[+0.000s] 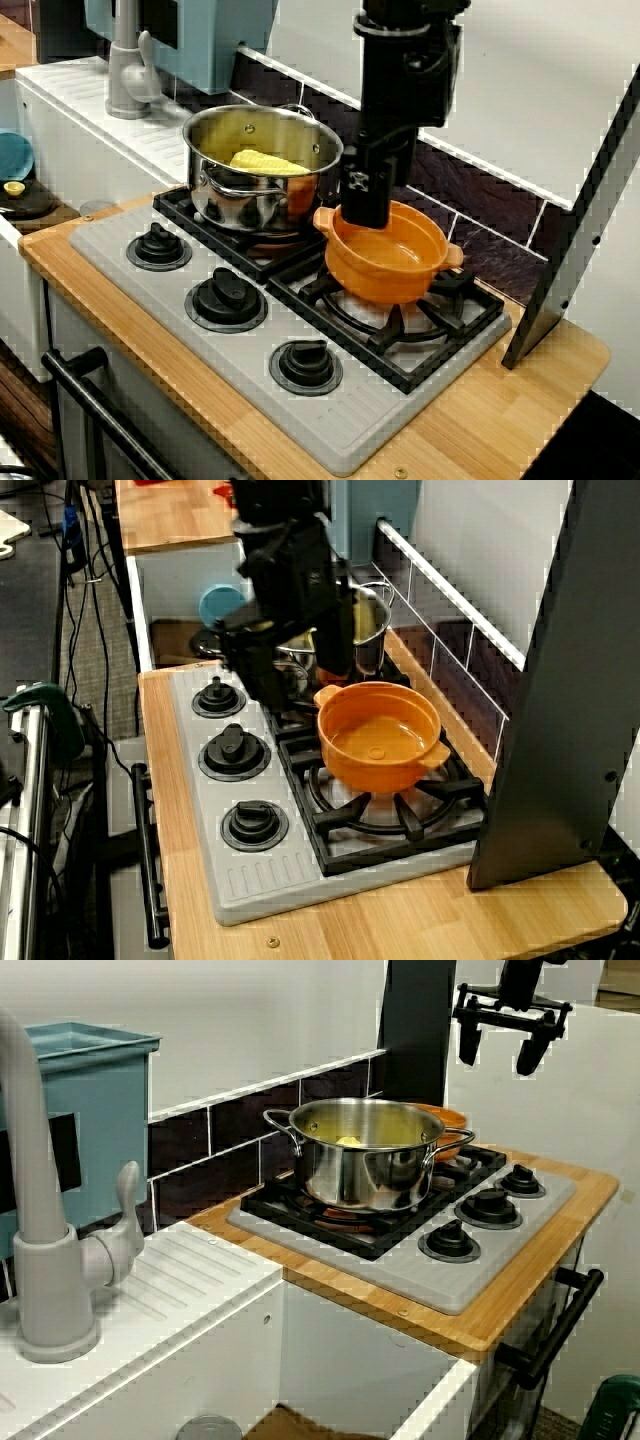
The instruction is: Lift pot from stove
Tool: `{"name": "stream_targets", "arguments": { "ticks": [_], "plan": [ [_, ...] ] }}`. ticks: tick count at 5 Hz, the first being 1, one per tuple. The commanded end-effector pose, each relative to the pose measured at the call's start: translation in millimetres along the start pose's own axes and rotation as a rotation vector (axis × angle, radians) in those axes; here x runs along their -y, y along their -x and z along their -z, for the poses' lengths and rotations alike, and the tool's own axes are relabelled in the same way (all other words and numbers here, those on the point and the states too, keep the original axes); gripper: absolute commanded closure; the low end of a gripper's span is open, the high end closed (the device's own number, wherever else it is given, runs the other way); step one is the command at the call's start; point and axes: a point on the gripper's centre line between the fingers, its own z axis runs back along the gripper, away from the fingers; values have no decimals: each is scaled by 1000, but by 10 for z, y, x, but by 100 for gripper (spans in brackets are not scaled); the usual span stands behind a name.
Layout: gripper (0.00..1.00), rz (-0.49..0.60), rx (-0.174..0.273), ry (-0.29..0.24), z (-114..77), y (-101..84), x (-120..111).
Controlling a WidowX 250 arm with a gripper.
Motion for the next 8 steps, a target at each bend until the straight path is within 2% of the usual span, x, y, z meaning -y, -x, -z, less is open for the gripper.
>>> {"name": "stream_targets", "arguments": {
  "ticks": [1,2,3,4,6,8],
  "plan": [
    [0,-52,17,-83,205,76,-168],
    [0,-70,17,-102,326,161,-246],
    [0,-70,-4,-102,494,197,-265],
    [0,-73,-12,-106,548,197,-248],
    [0,-72,3,-84,500,184,-215],
    [0,-65,-16,-97,607,210,-157]
  ]
}}
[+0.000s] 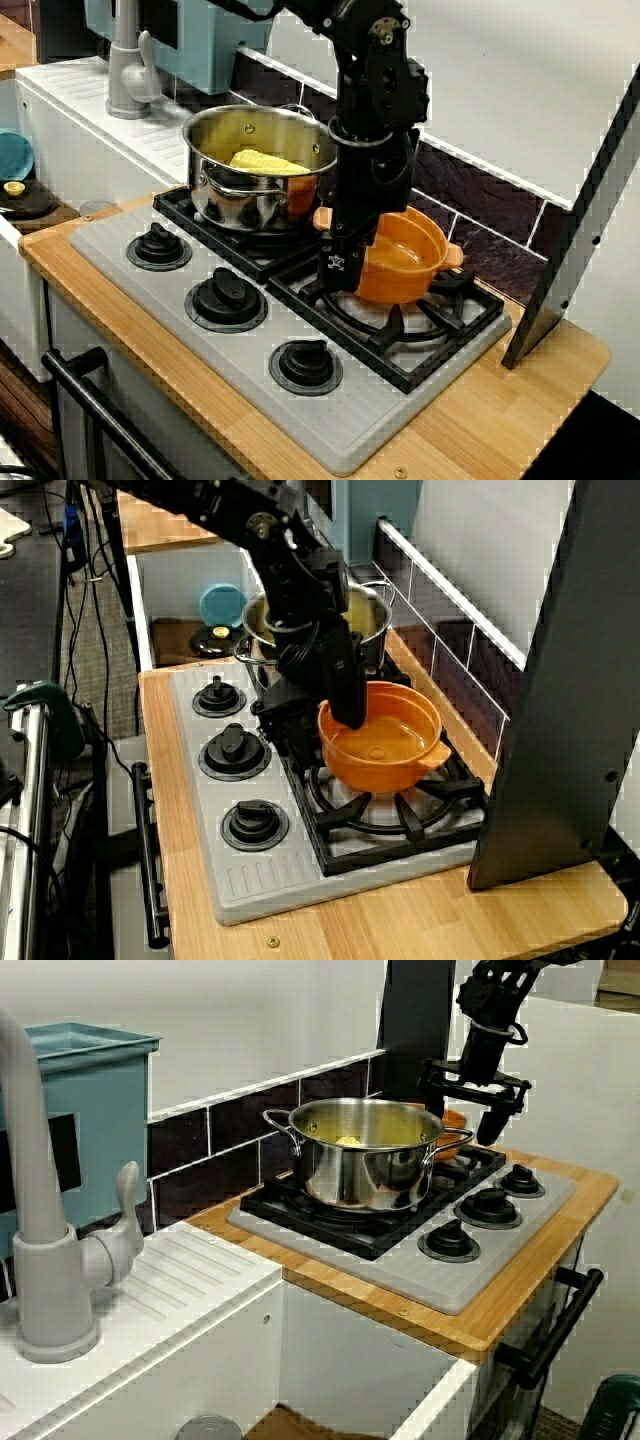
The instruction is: Lift pot from stove
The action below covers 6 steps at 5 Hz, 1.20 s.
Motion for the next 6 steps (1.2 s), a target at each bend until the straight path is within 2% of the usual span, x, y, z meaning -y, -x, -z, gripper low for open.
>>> {"name": "stream_targets", "arguments": {
  "ticks": [1,2,3,4,5,6],
  "plan": [
    [0,-7,28,-48,-32,1,12],
    [100,31,60,-74,-58,21,63],
    [100,33,69,-74,-76,65,111],
    [100,16,64,-26,-51,145,157],
    [100,4,64,-2,-81,174,150],
    [100,3,93,22,-204,168,143]
  ]
}}
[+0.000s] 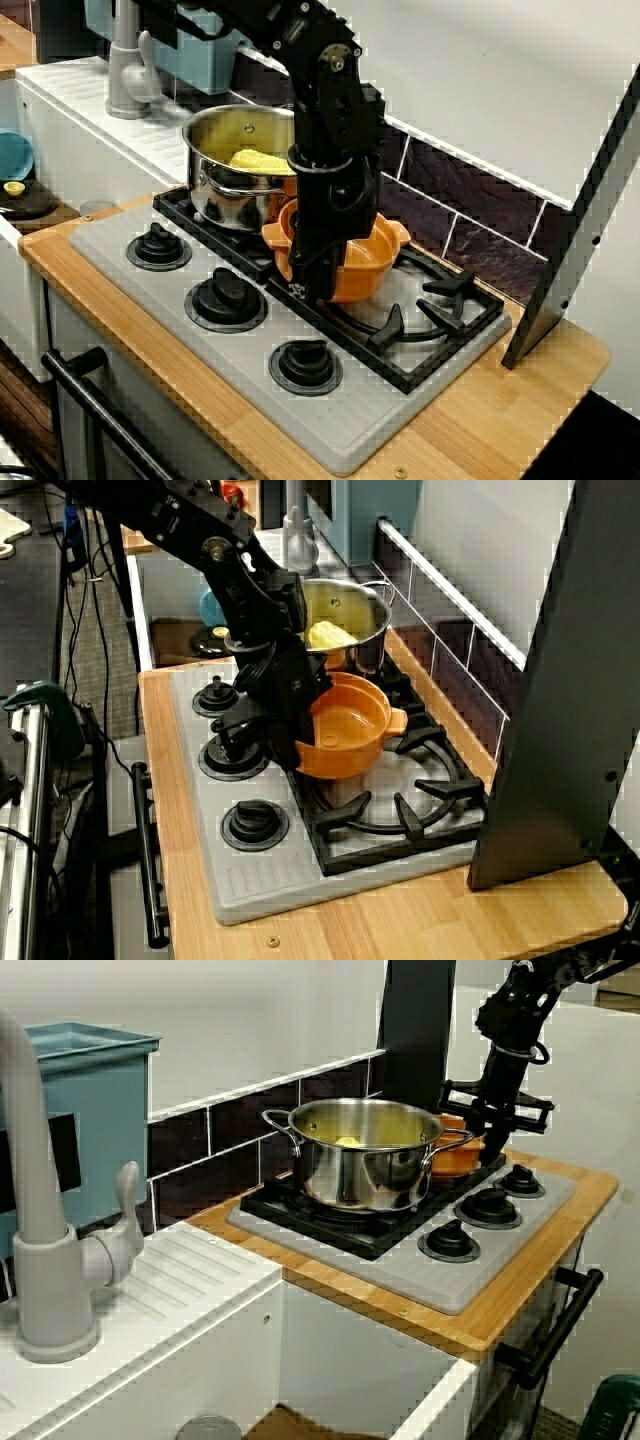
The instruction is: Lift pot from stove
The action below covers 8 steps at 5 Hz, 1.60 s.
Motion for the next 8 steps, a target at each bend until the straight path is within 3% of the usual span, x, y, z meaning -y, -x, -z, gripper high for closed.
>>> {"name": "stream_targets", "arguments": {
  "ticks": [1,2,4,8],
  "plan": [
    [100,-10,93,3,-404,-25,-63],
    [100,-8,115,43,-479,-28,-28],
    [100,1,176,61,-753,-110,15],
    [100,-8,222,49,-1085,-130,-52]
  ]
}}
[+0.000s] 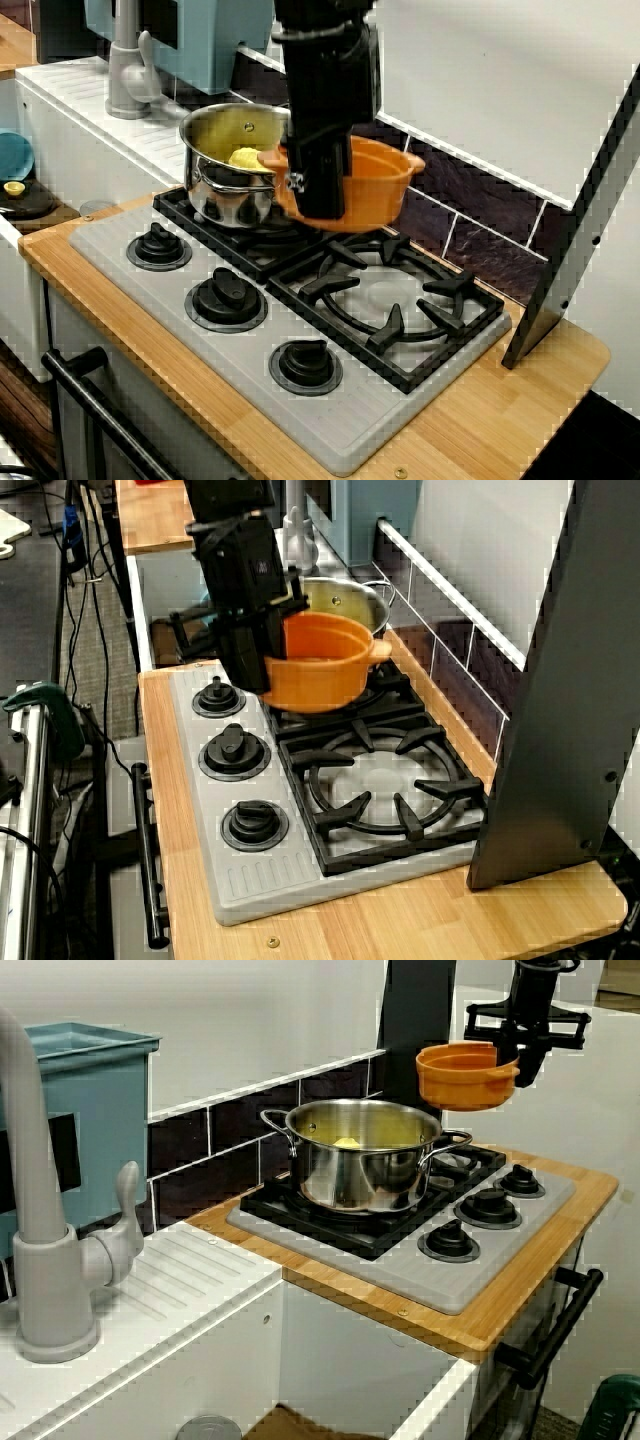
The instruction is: Lift pot from stove
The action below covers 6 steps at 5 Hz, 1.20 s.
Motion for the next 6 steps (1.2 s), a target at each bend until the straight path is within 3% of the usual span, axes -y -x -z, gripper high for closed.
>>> {"name": "stream_targets", "arguments": {
  "ticks": [1,6],
  "plan": [
    [100,11,82,-58,-391,-101,-73],
    [100,29,127,-80,-714,-82,78]
  ]
}}
